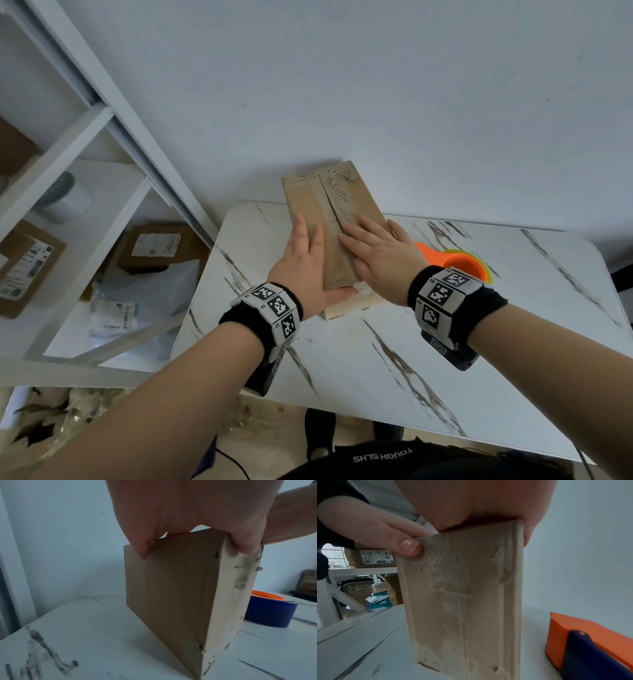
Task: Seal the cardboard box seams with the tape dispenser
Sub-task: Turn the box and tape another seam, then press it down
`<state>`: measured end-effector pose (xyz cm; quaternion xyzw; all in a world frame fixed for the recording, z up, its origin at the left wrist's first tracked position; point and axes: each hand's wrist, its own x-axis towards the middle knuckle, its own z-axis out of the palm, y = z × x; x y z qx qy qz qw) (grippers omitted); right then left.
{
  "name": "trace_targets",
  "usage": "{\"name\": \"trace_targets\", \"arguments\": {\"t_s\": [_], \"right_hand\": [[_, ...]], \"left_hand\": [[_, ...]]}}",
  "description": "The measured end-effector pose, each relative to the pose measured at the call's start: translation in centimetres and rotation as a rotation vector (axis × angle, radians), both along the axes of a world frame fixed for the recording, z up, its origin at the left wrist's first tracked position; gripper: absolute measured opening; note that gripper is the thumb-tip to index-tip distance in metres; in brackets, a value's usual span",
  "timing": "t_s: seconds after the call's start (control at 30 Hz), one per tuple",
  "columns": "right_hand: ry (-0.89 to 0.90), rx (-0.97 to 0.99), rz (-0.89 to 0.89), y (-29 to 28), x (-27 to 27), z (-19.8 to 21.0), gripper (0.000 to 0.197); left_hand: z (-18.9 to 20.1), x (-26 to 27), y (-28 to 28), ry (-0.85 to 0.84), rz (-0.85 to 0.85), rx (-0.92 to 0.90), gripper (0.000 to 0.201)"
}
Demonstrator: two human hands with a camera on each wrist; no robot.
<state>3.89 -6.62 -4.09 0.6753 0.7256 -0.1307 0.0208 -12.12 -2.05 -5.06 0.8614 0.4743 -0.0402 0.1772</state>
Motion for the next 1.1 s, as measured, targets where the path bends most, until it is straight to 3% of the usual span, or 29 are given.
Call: {"name": "trace_targets", "arguments": {"t_s": [0.27,0.37,0.53,0.63,0.77,0.87,1.1], "right_hand": [[-0.060,-0.012,0.054,0.7,-0.5,0.0,0.058],[0.006,0.010,0.121,0.0,-0.4,-0.2,0.077],[0.293,0.182,0.025,0.0,-0.1,0.0,0.043],[0.152,0.211,0.012,0.0,-0.1,-0.3,0.055],[0.093,0.114,0.014,0.1,0.0,-0.5,0.066],[0.029,0.103,0.019,-0.1,0.1,-0.7,0.081],[0.024,0.082,0.004,-0.1,0.3,-1.2,0.077]], "left_hand": [[0.0,0.2,-0.3,0.039,-0.006,0.061,0.116],[0.0,0.2,-0.3,0.063,-0.014,0.068,0.116],[0.5,-0.2,-0.1,0.071,-0.050,-0.006,0.114],[1.3,-0.4,0.1,0.049,-0.084,-0.016,0.098],[1.7,0.0,2.1,0.046,-0.177,0.264,0.058],[1.3,1.1,4.0,0.140,-0.284,0.212,0.059],[1.3,2.7,7.1,0.265,-0.276,0.087,0.061]]}}
